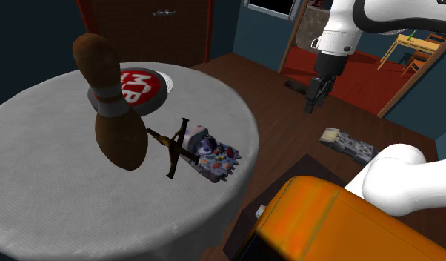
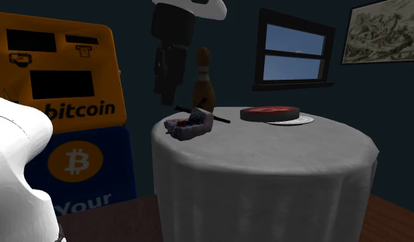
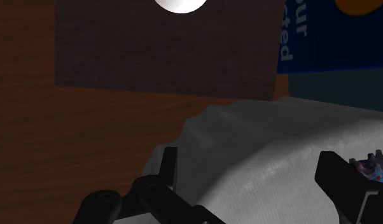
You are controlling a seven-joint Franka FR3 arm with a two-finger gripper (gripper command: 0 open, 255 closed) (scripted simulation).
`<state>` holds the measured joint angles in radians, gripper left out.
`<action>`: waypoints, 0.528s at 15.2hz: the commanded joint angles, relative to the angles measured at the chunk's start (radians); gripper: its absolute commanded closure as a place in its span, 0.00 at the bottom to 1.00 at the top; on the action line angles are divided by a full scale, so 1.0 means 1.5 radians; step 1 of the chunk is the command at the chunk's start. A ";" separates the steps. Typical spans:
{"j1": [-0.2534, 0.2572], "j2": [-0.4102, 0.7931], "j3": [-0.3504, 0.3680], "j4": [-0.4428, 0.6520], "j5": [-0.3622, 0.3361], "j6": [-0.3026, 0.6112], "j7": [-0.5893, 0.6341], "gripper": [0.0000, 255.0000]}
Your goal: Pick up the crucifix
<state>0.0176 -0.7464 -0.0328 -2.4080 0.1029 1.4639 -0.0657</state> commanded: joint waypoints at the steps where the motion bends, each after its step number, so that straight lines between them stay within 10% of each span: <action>1: 0.000 0.000 0.000 0.000 0.000 0.000 0.000 0.00; 8: 0.038 0.147 0.080 0.082 0.053 0.048 0.081 0.00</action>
<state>0.0652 -0.5548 0.0676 -2.3036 0.1705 1.5292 0.0328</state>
